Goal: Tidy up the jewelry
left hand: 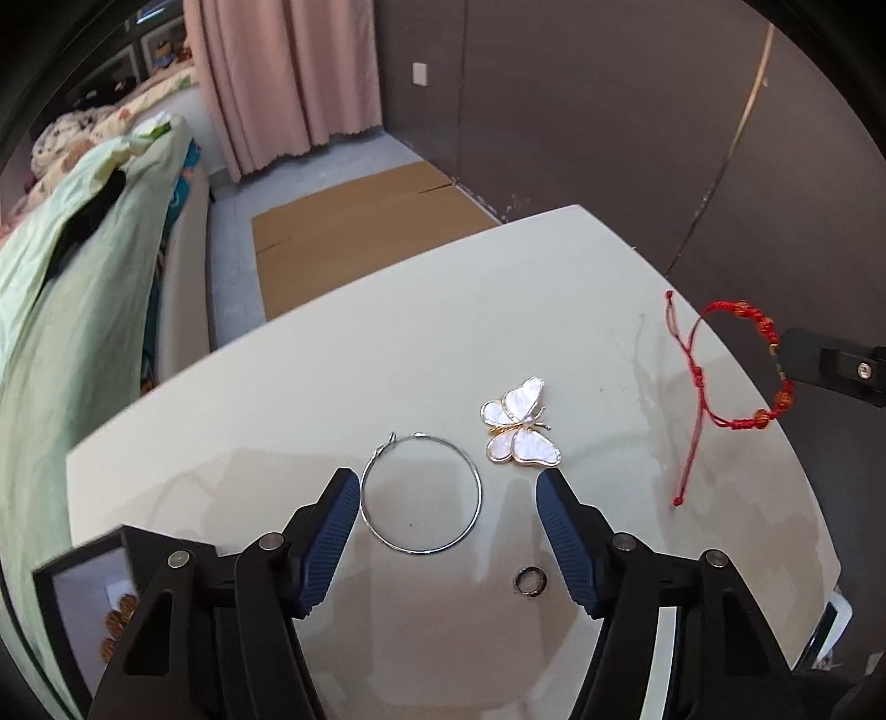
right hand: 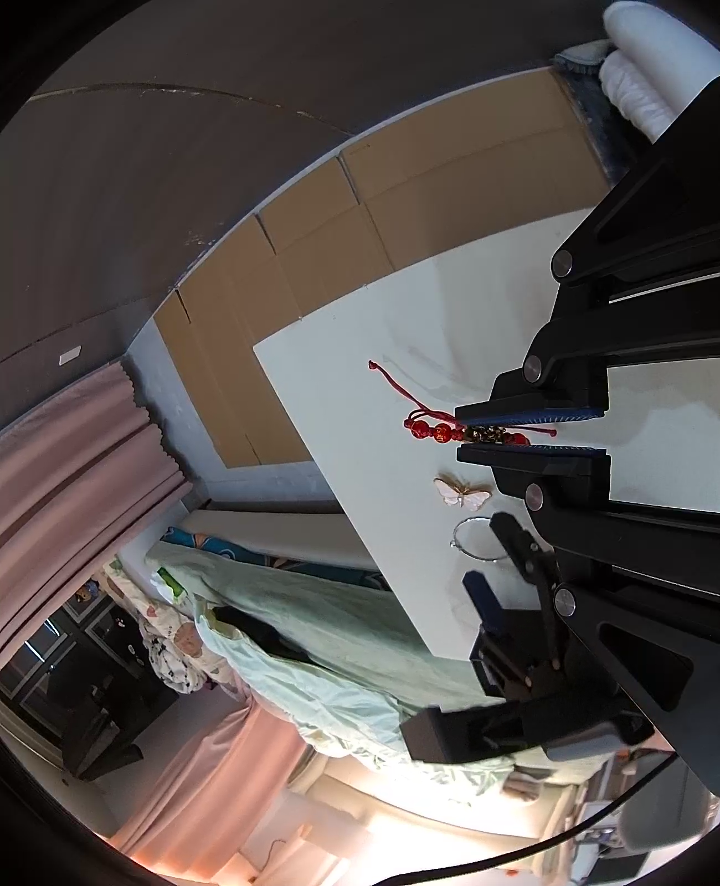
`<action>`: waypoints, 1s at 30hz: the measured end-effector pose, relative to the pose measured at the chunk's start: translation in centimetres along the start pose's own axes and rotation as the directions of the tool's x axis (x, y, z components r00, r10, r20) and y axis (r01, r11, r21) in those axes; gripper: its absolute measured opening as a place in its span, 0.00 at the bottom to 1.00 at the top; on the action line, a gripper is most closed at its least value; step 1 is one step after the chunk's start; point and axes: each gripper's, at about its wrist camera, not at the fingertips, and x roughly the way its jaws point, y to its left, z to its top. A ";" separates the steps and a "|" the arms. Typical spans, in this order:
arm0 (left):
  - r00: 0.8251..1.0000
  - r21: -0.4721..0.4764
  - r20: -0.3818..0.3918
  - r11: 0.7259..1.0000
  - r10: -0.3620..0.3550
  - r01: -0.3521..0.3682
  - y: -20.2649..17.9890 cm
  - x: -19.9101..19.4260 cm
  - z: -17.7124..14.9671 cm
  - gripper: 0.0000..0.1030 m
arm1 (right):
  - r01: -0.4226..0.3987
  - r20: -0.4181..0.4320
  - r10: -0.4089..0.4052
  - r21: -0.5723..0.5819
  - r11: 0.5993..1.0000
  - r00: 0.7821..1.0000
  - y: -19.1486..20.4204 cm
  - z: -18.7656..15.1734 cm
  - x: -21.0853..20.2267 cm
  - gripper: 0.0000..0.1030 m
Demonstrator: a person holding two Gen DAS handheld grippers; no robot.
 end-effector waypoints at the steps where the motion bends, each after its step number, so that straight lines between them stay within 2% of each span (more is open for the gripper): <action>1: 1.000 -0.008 -0.001 1.000 0.010 -0.010 0.2 0.2 -0.1 0.66 | 0.000 0.001 0.000 0.000 1.000 1.000 0.0 -0.1 -0.1 0.07; 5: 1.000 -0.030 -0.018 1.000 0.009 -0.009 0.8 1.0 -0.2 0.65 | -0.009 0.006 0.009 0.010 1.000 1.000 -0.3 0.1 -0.2 0.07; 9: 1.000 -0.022 -0.001 1.000 0.020 -0.020 0.6 1.2 -0.3 0.65 | -0.017 0.009 0.017 0.016 1.000 1.000 -0.4 -0.1 -0.4 0.07; 10: 1.000 -0.022 0.004 1.000 0.021 -0.021 0.7 1.2 -0.4 0.64 | -0.018 0.008 0.018 0.016 1.000 1.000 -0.5 -0.1 -0.4 0.07; 11: 1.000 -0.020 0.010 1.000 0.019 -0.019 0.6 1.1 -0.4 0.54 | -0.020 0.007 0.020 0.018 1.000 1.000 -0.5 -0.1 -0.4 0.07; 12: 1.000 -0.014 0.018 1.000 0.015 -0.015 0.7 1.0 -0.4 0.49 | -0.020 0.007 0.020 0.017 1.000 1.000 -0.5 -0.1 -0.4 0.07; 17: 1.000 0.000 0.016 1.000 -0.006 0.006 0.6 0.9 -0.6 0.49 | -0.016 0.004 0.016 0.005 1.000 1.000 -0.4 -0.2 -0.4 0.07; 20: 1.000 -0.010 0.007 1.000 0.003 -0.003 0.8 0.6 -0.6 0.10 | -0.012 0.003 0.012 -0.001 1.000 1.000 -0.2 -0.2 -0.3 0.07; 22: 0.999 -0.030 0.002 0.999 -0.034 0.034 1.1 0.5 -0.6 0.10 | -0.009 0.002 0.009 -0.004 1.000 1.000 0.0 -0.1 -0.3 0.07; 30: 0.997 -0.082 0.006 0.994 -0.074 0.074 1.3 -0.1 -0.3 0.11 | 0.003 -0.003 -0.003 -0.012 1.000 1.000 0.5 -0.5 -0.2 0.07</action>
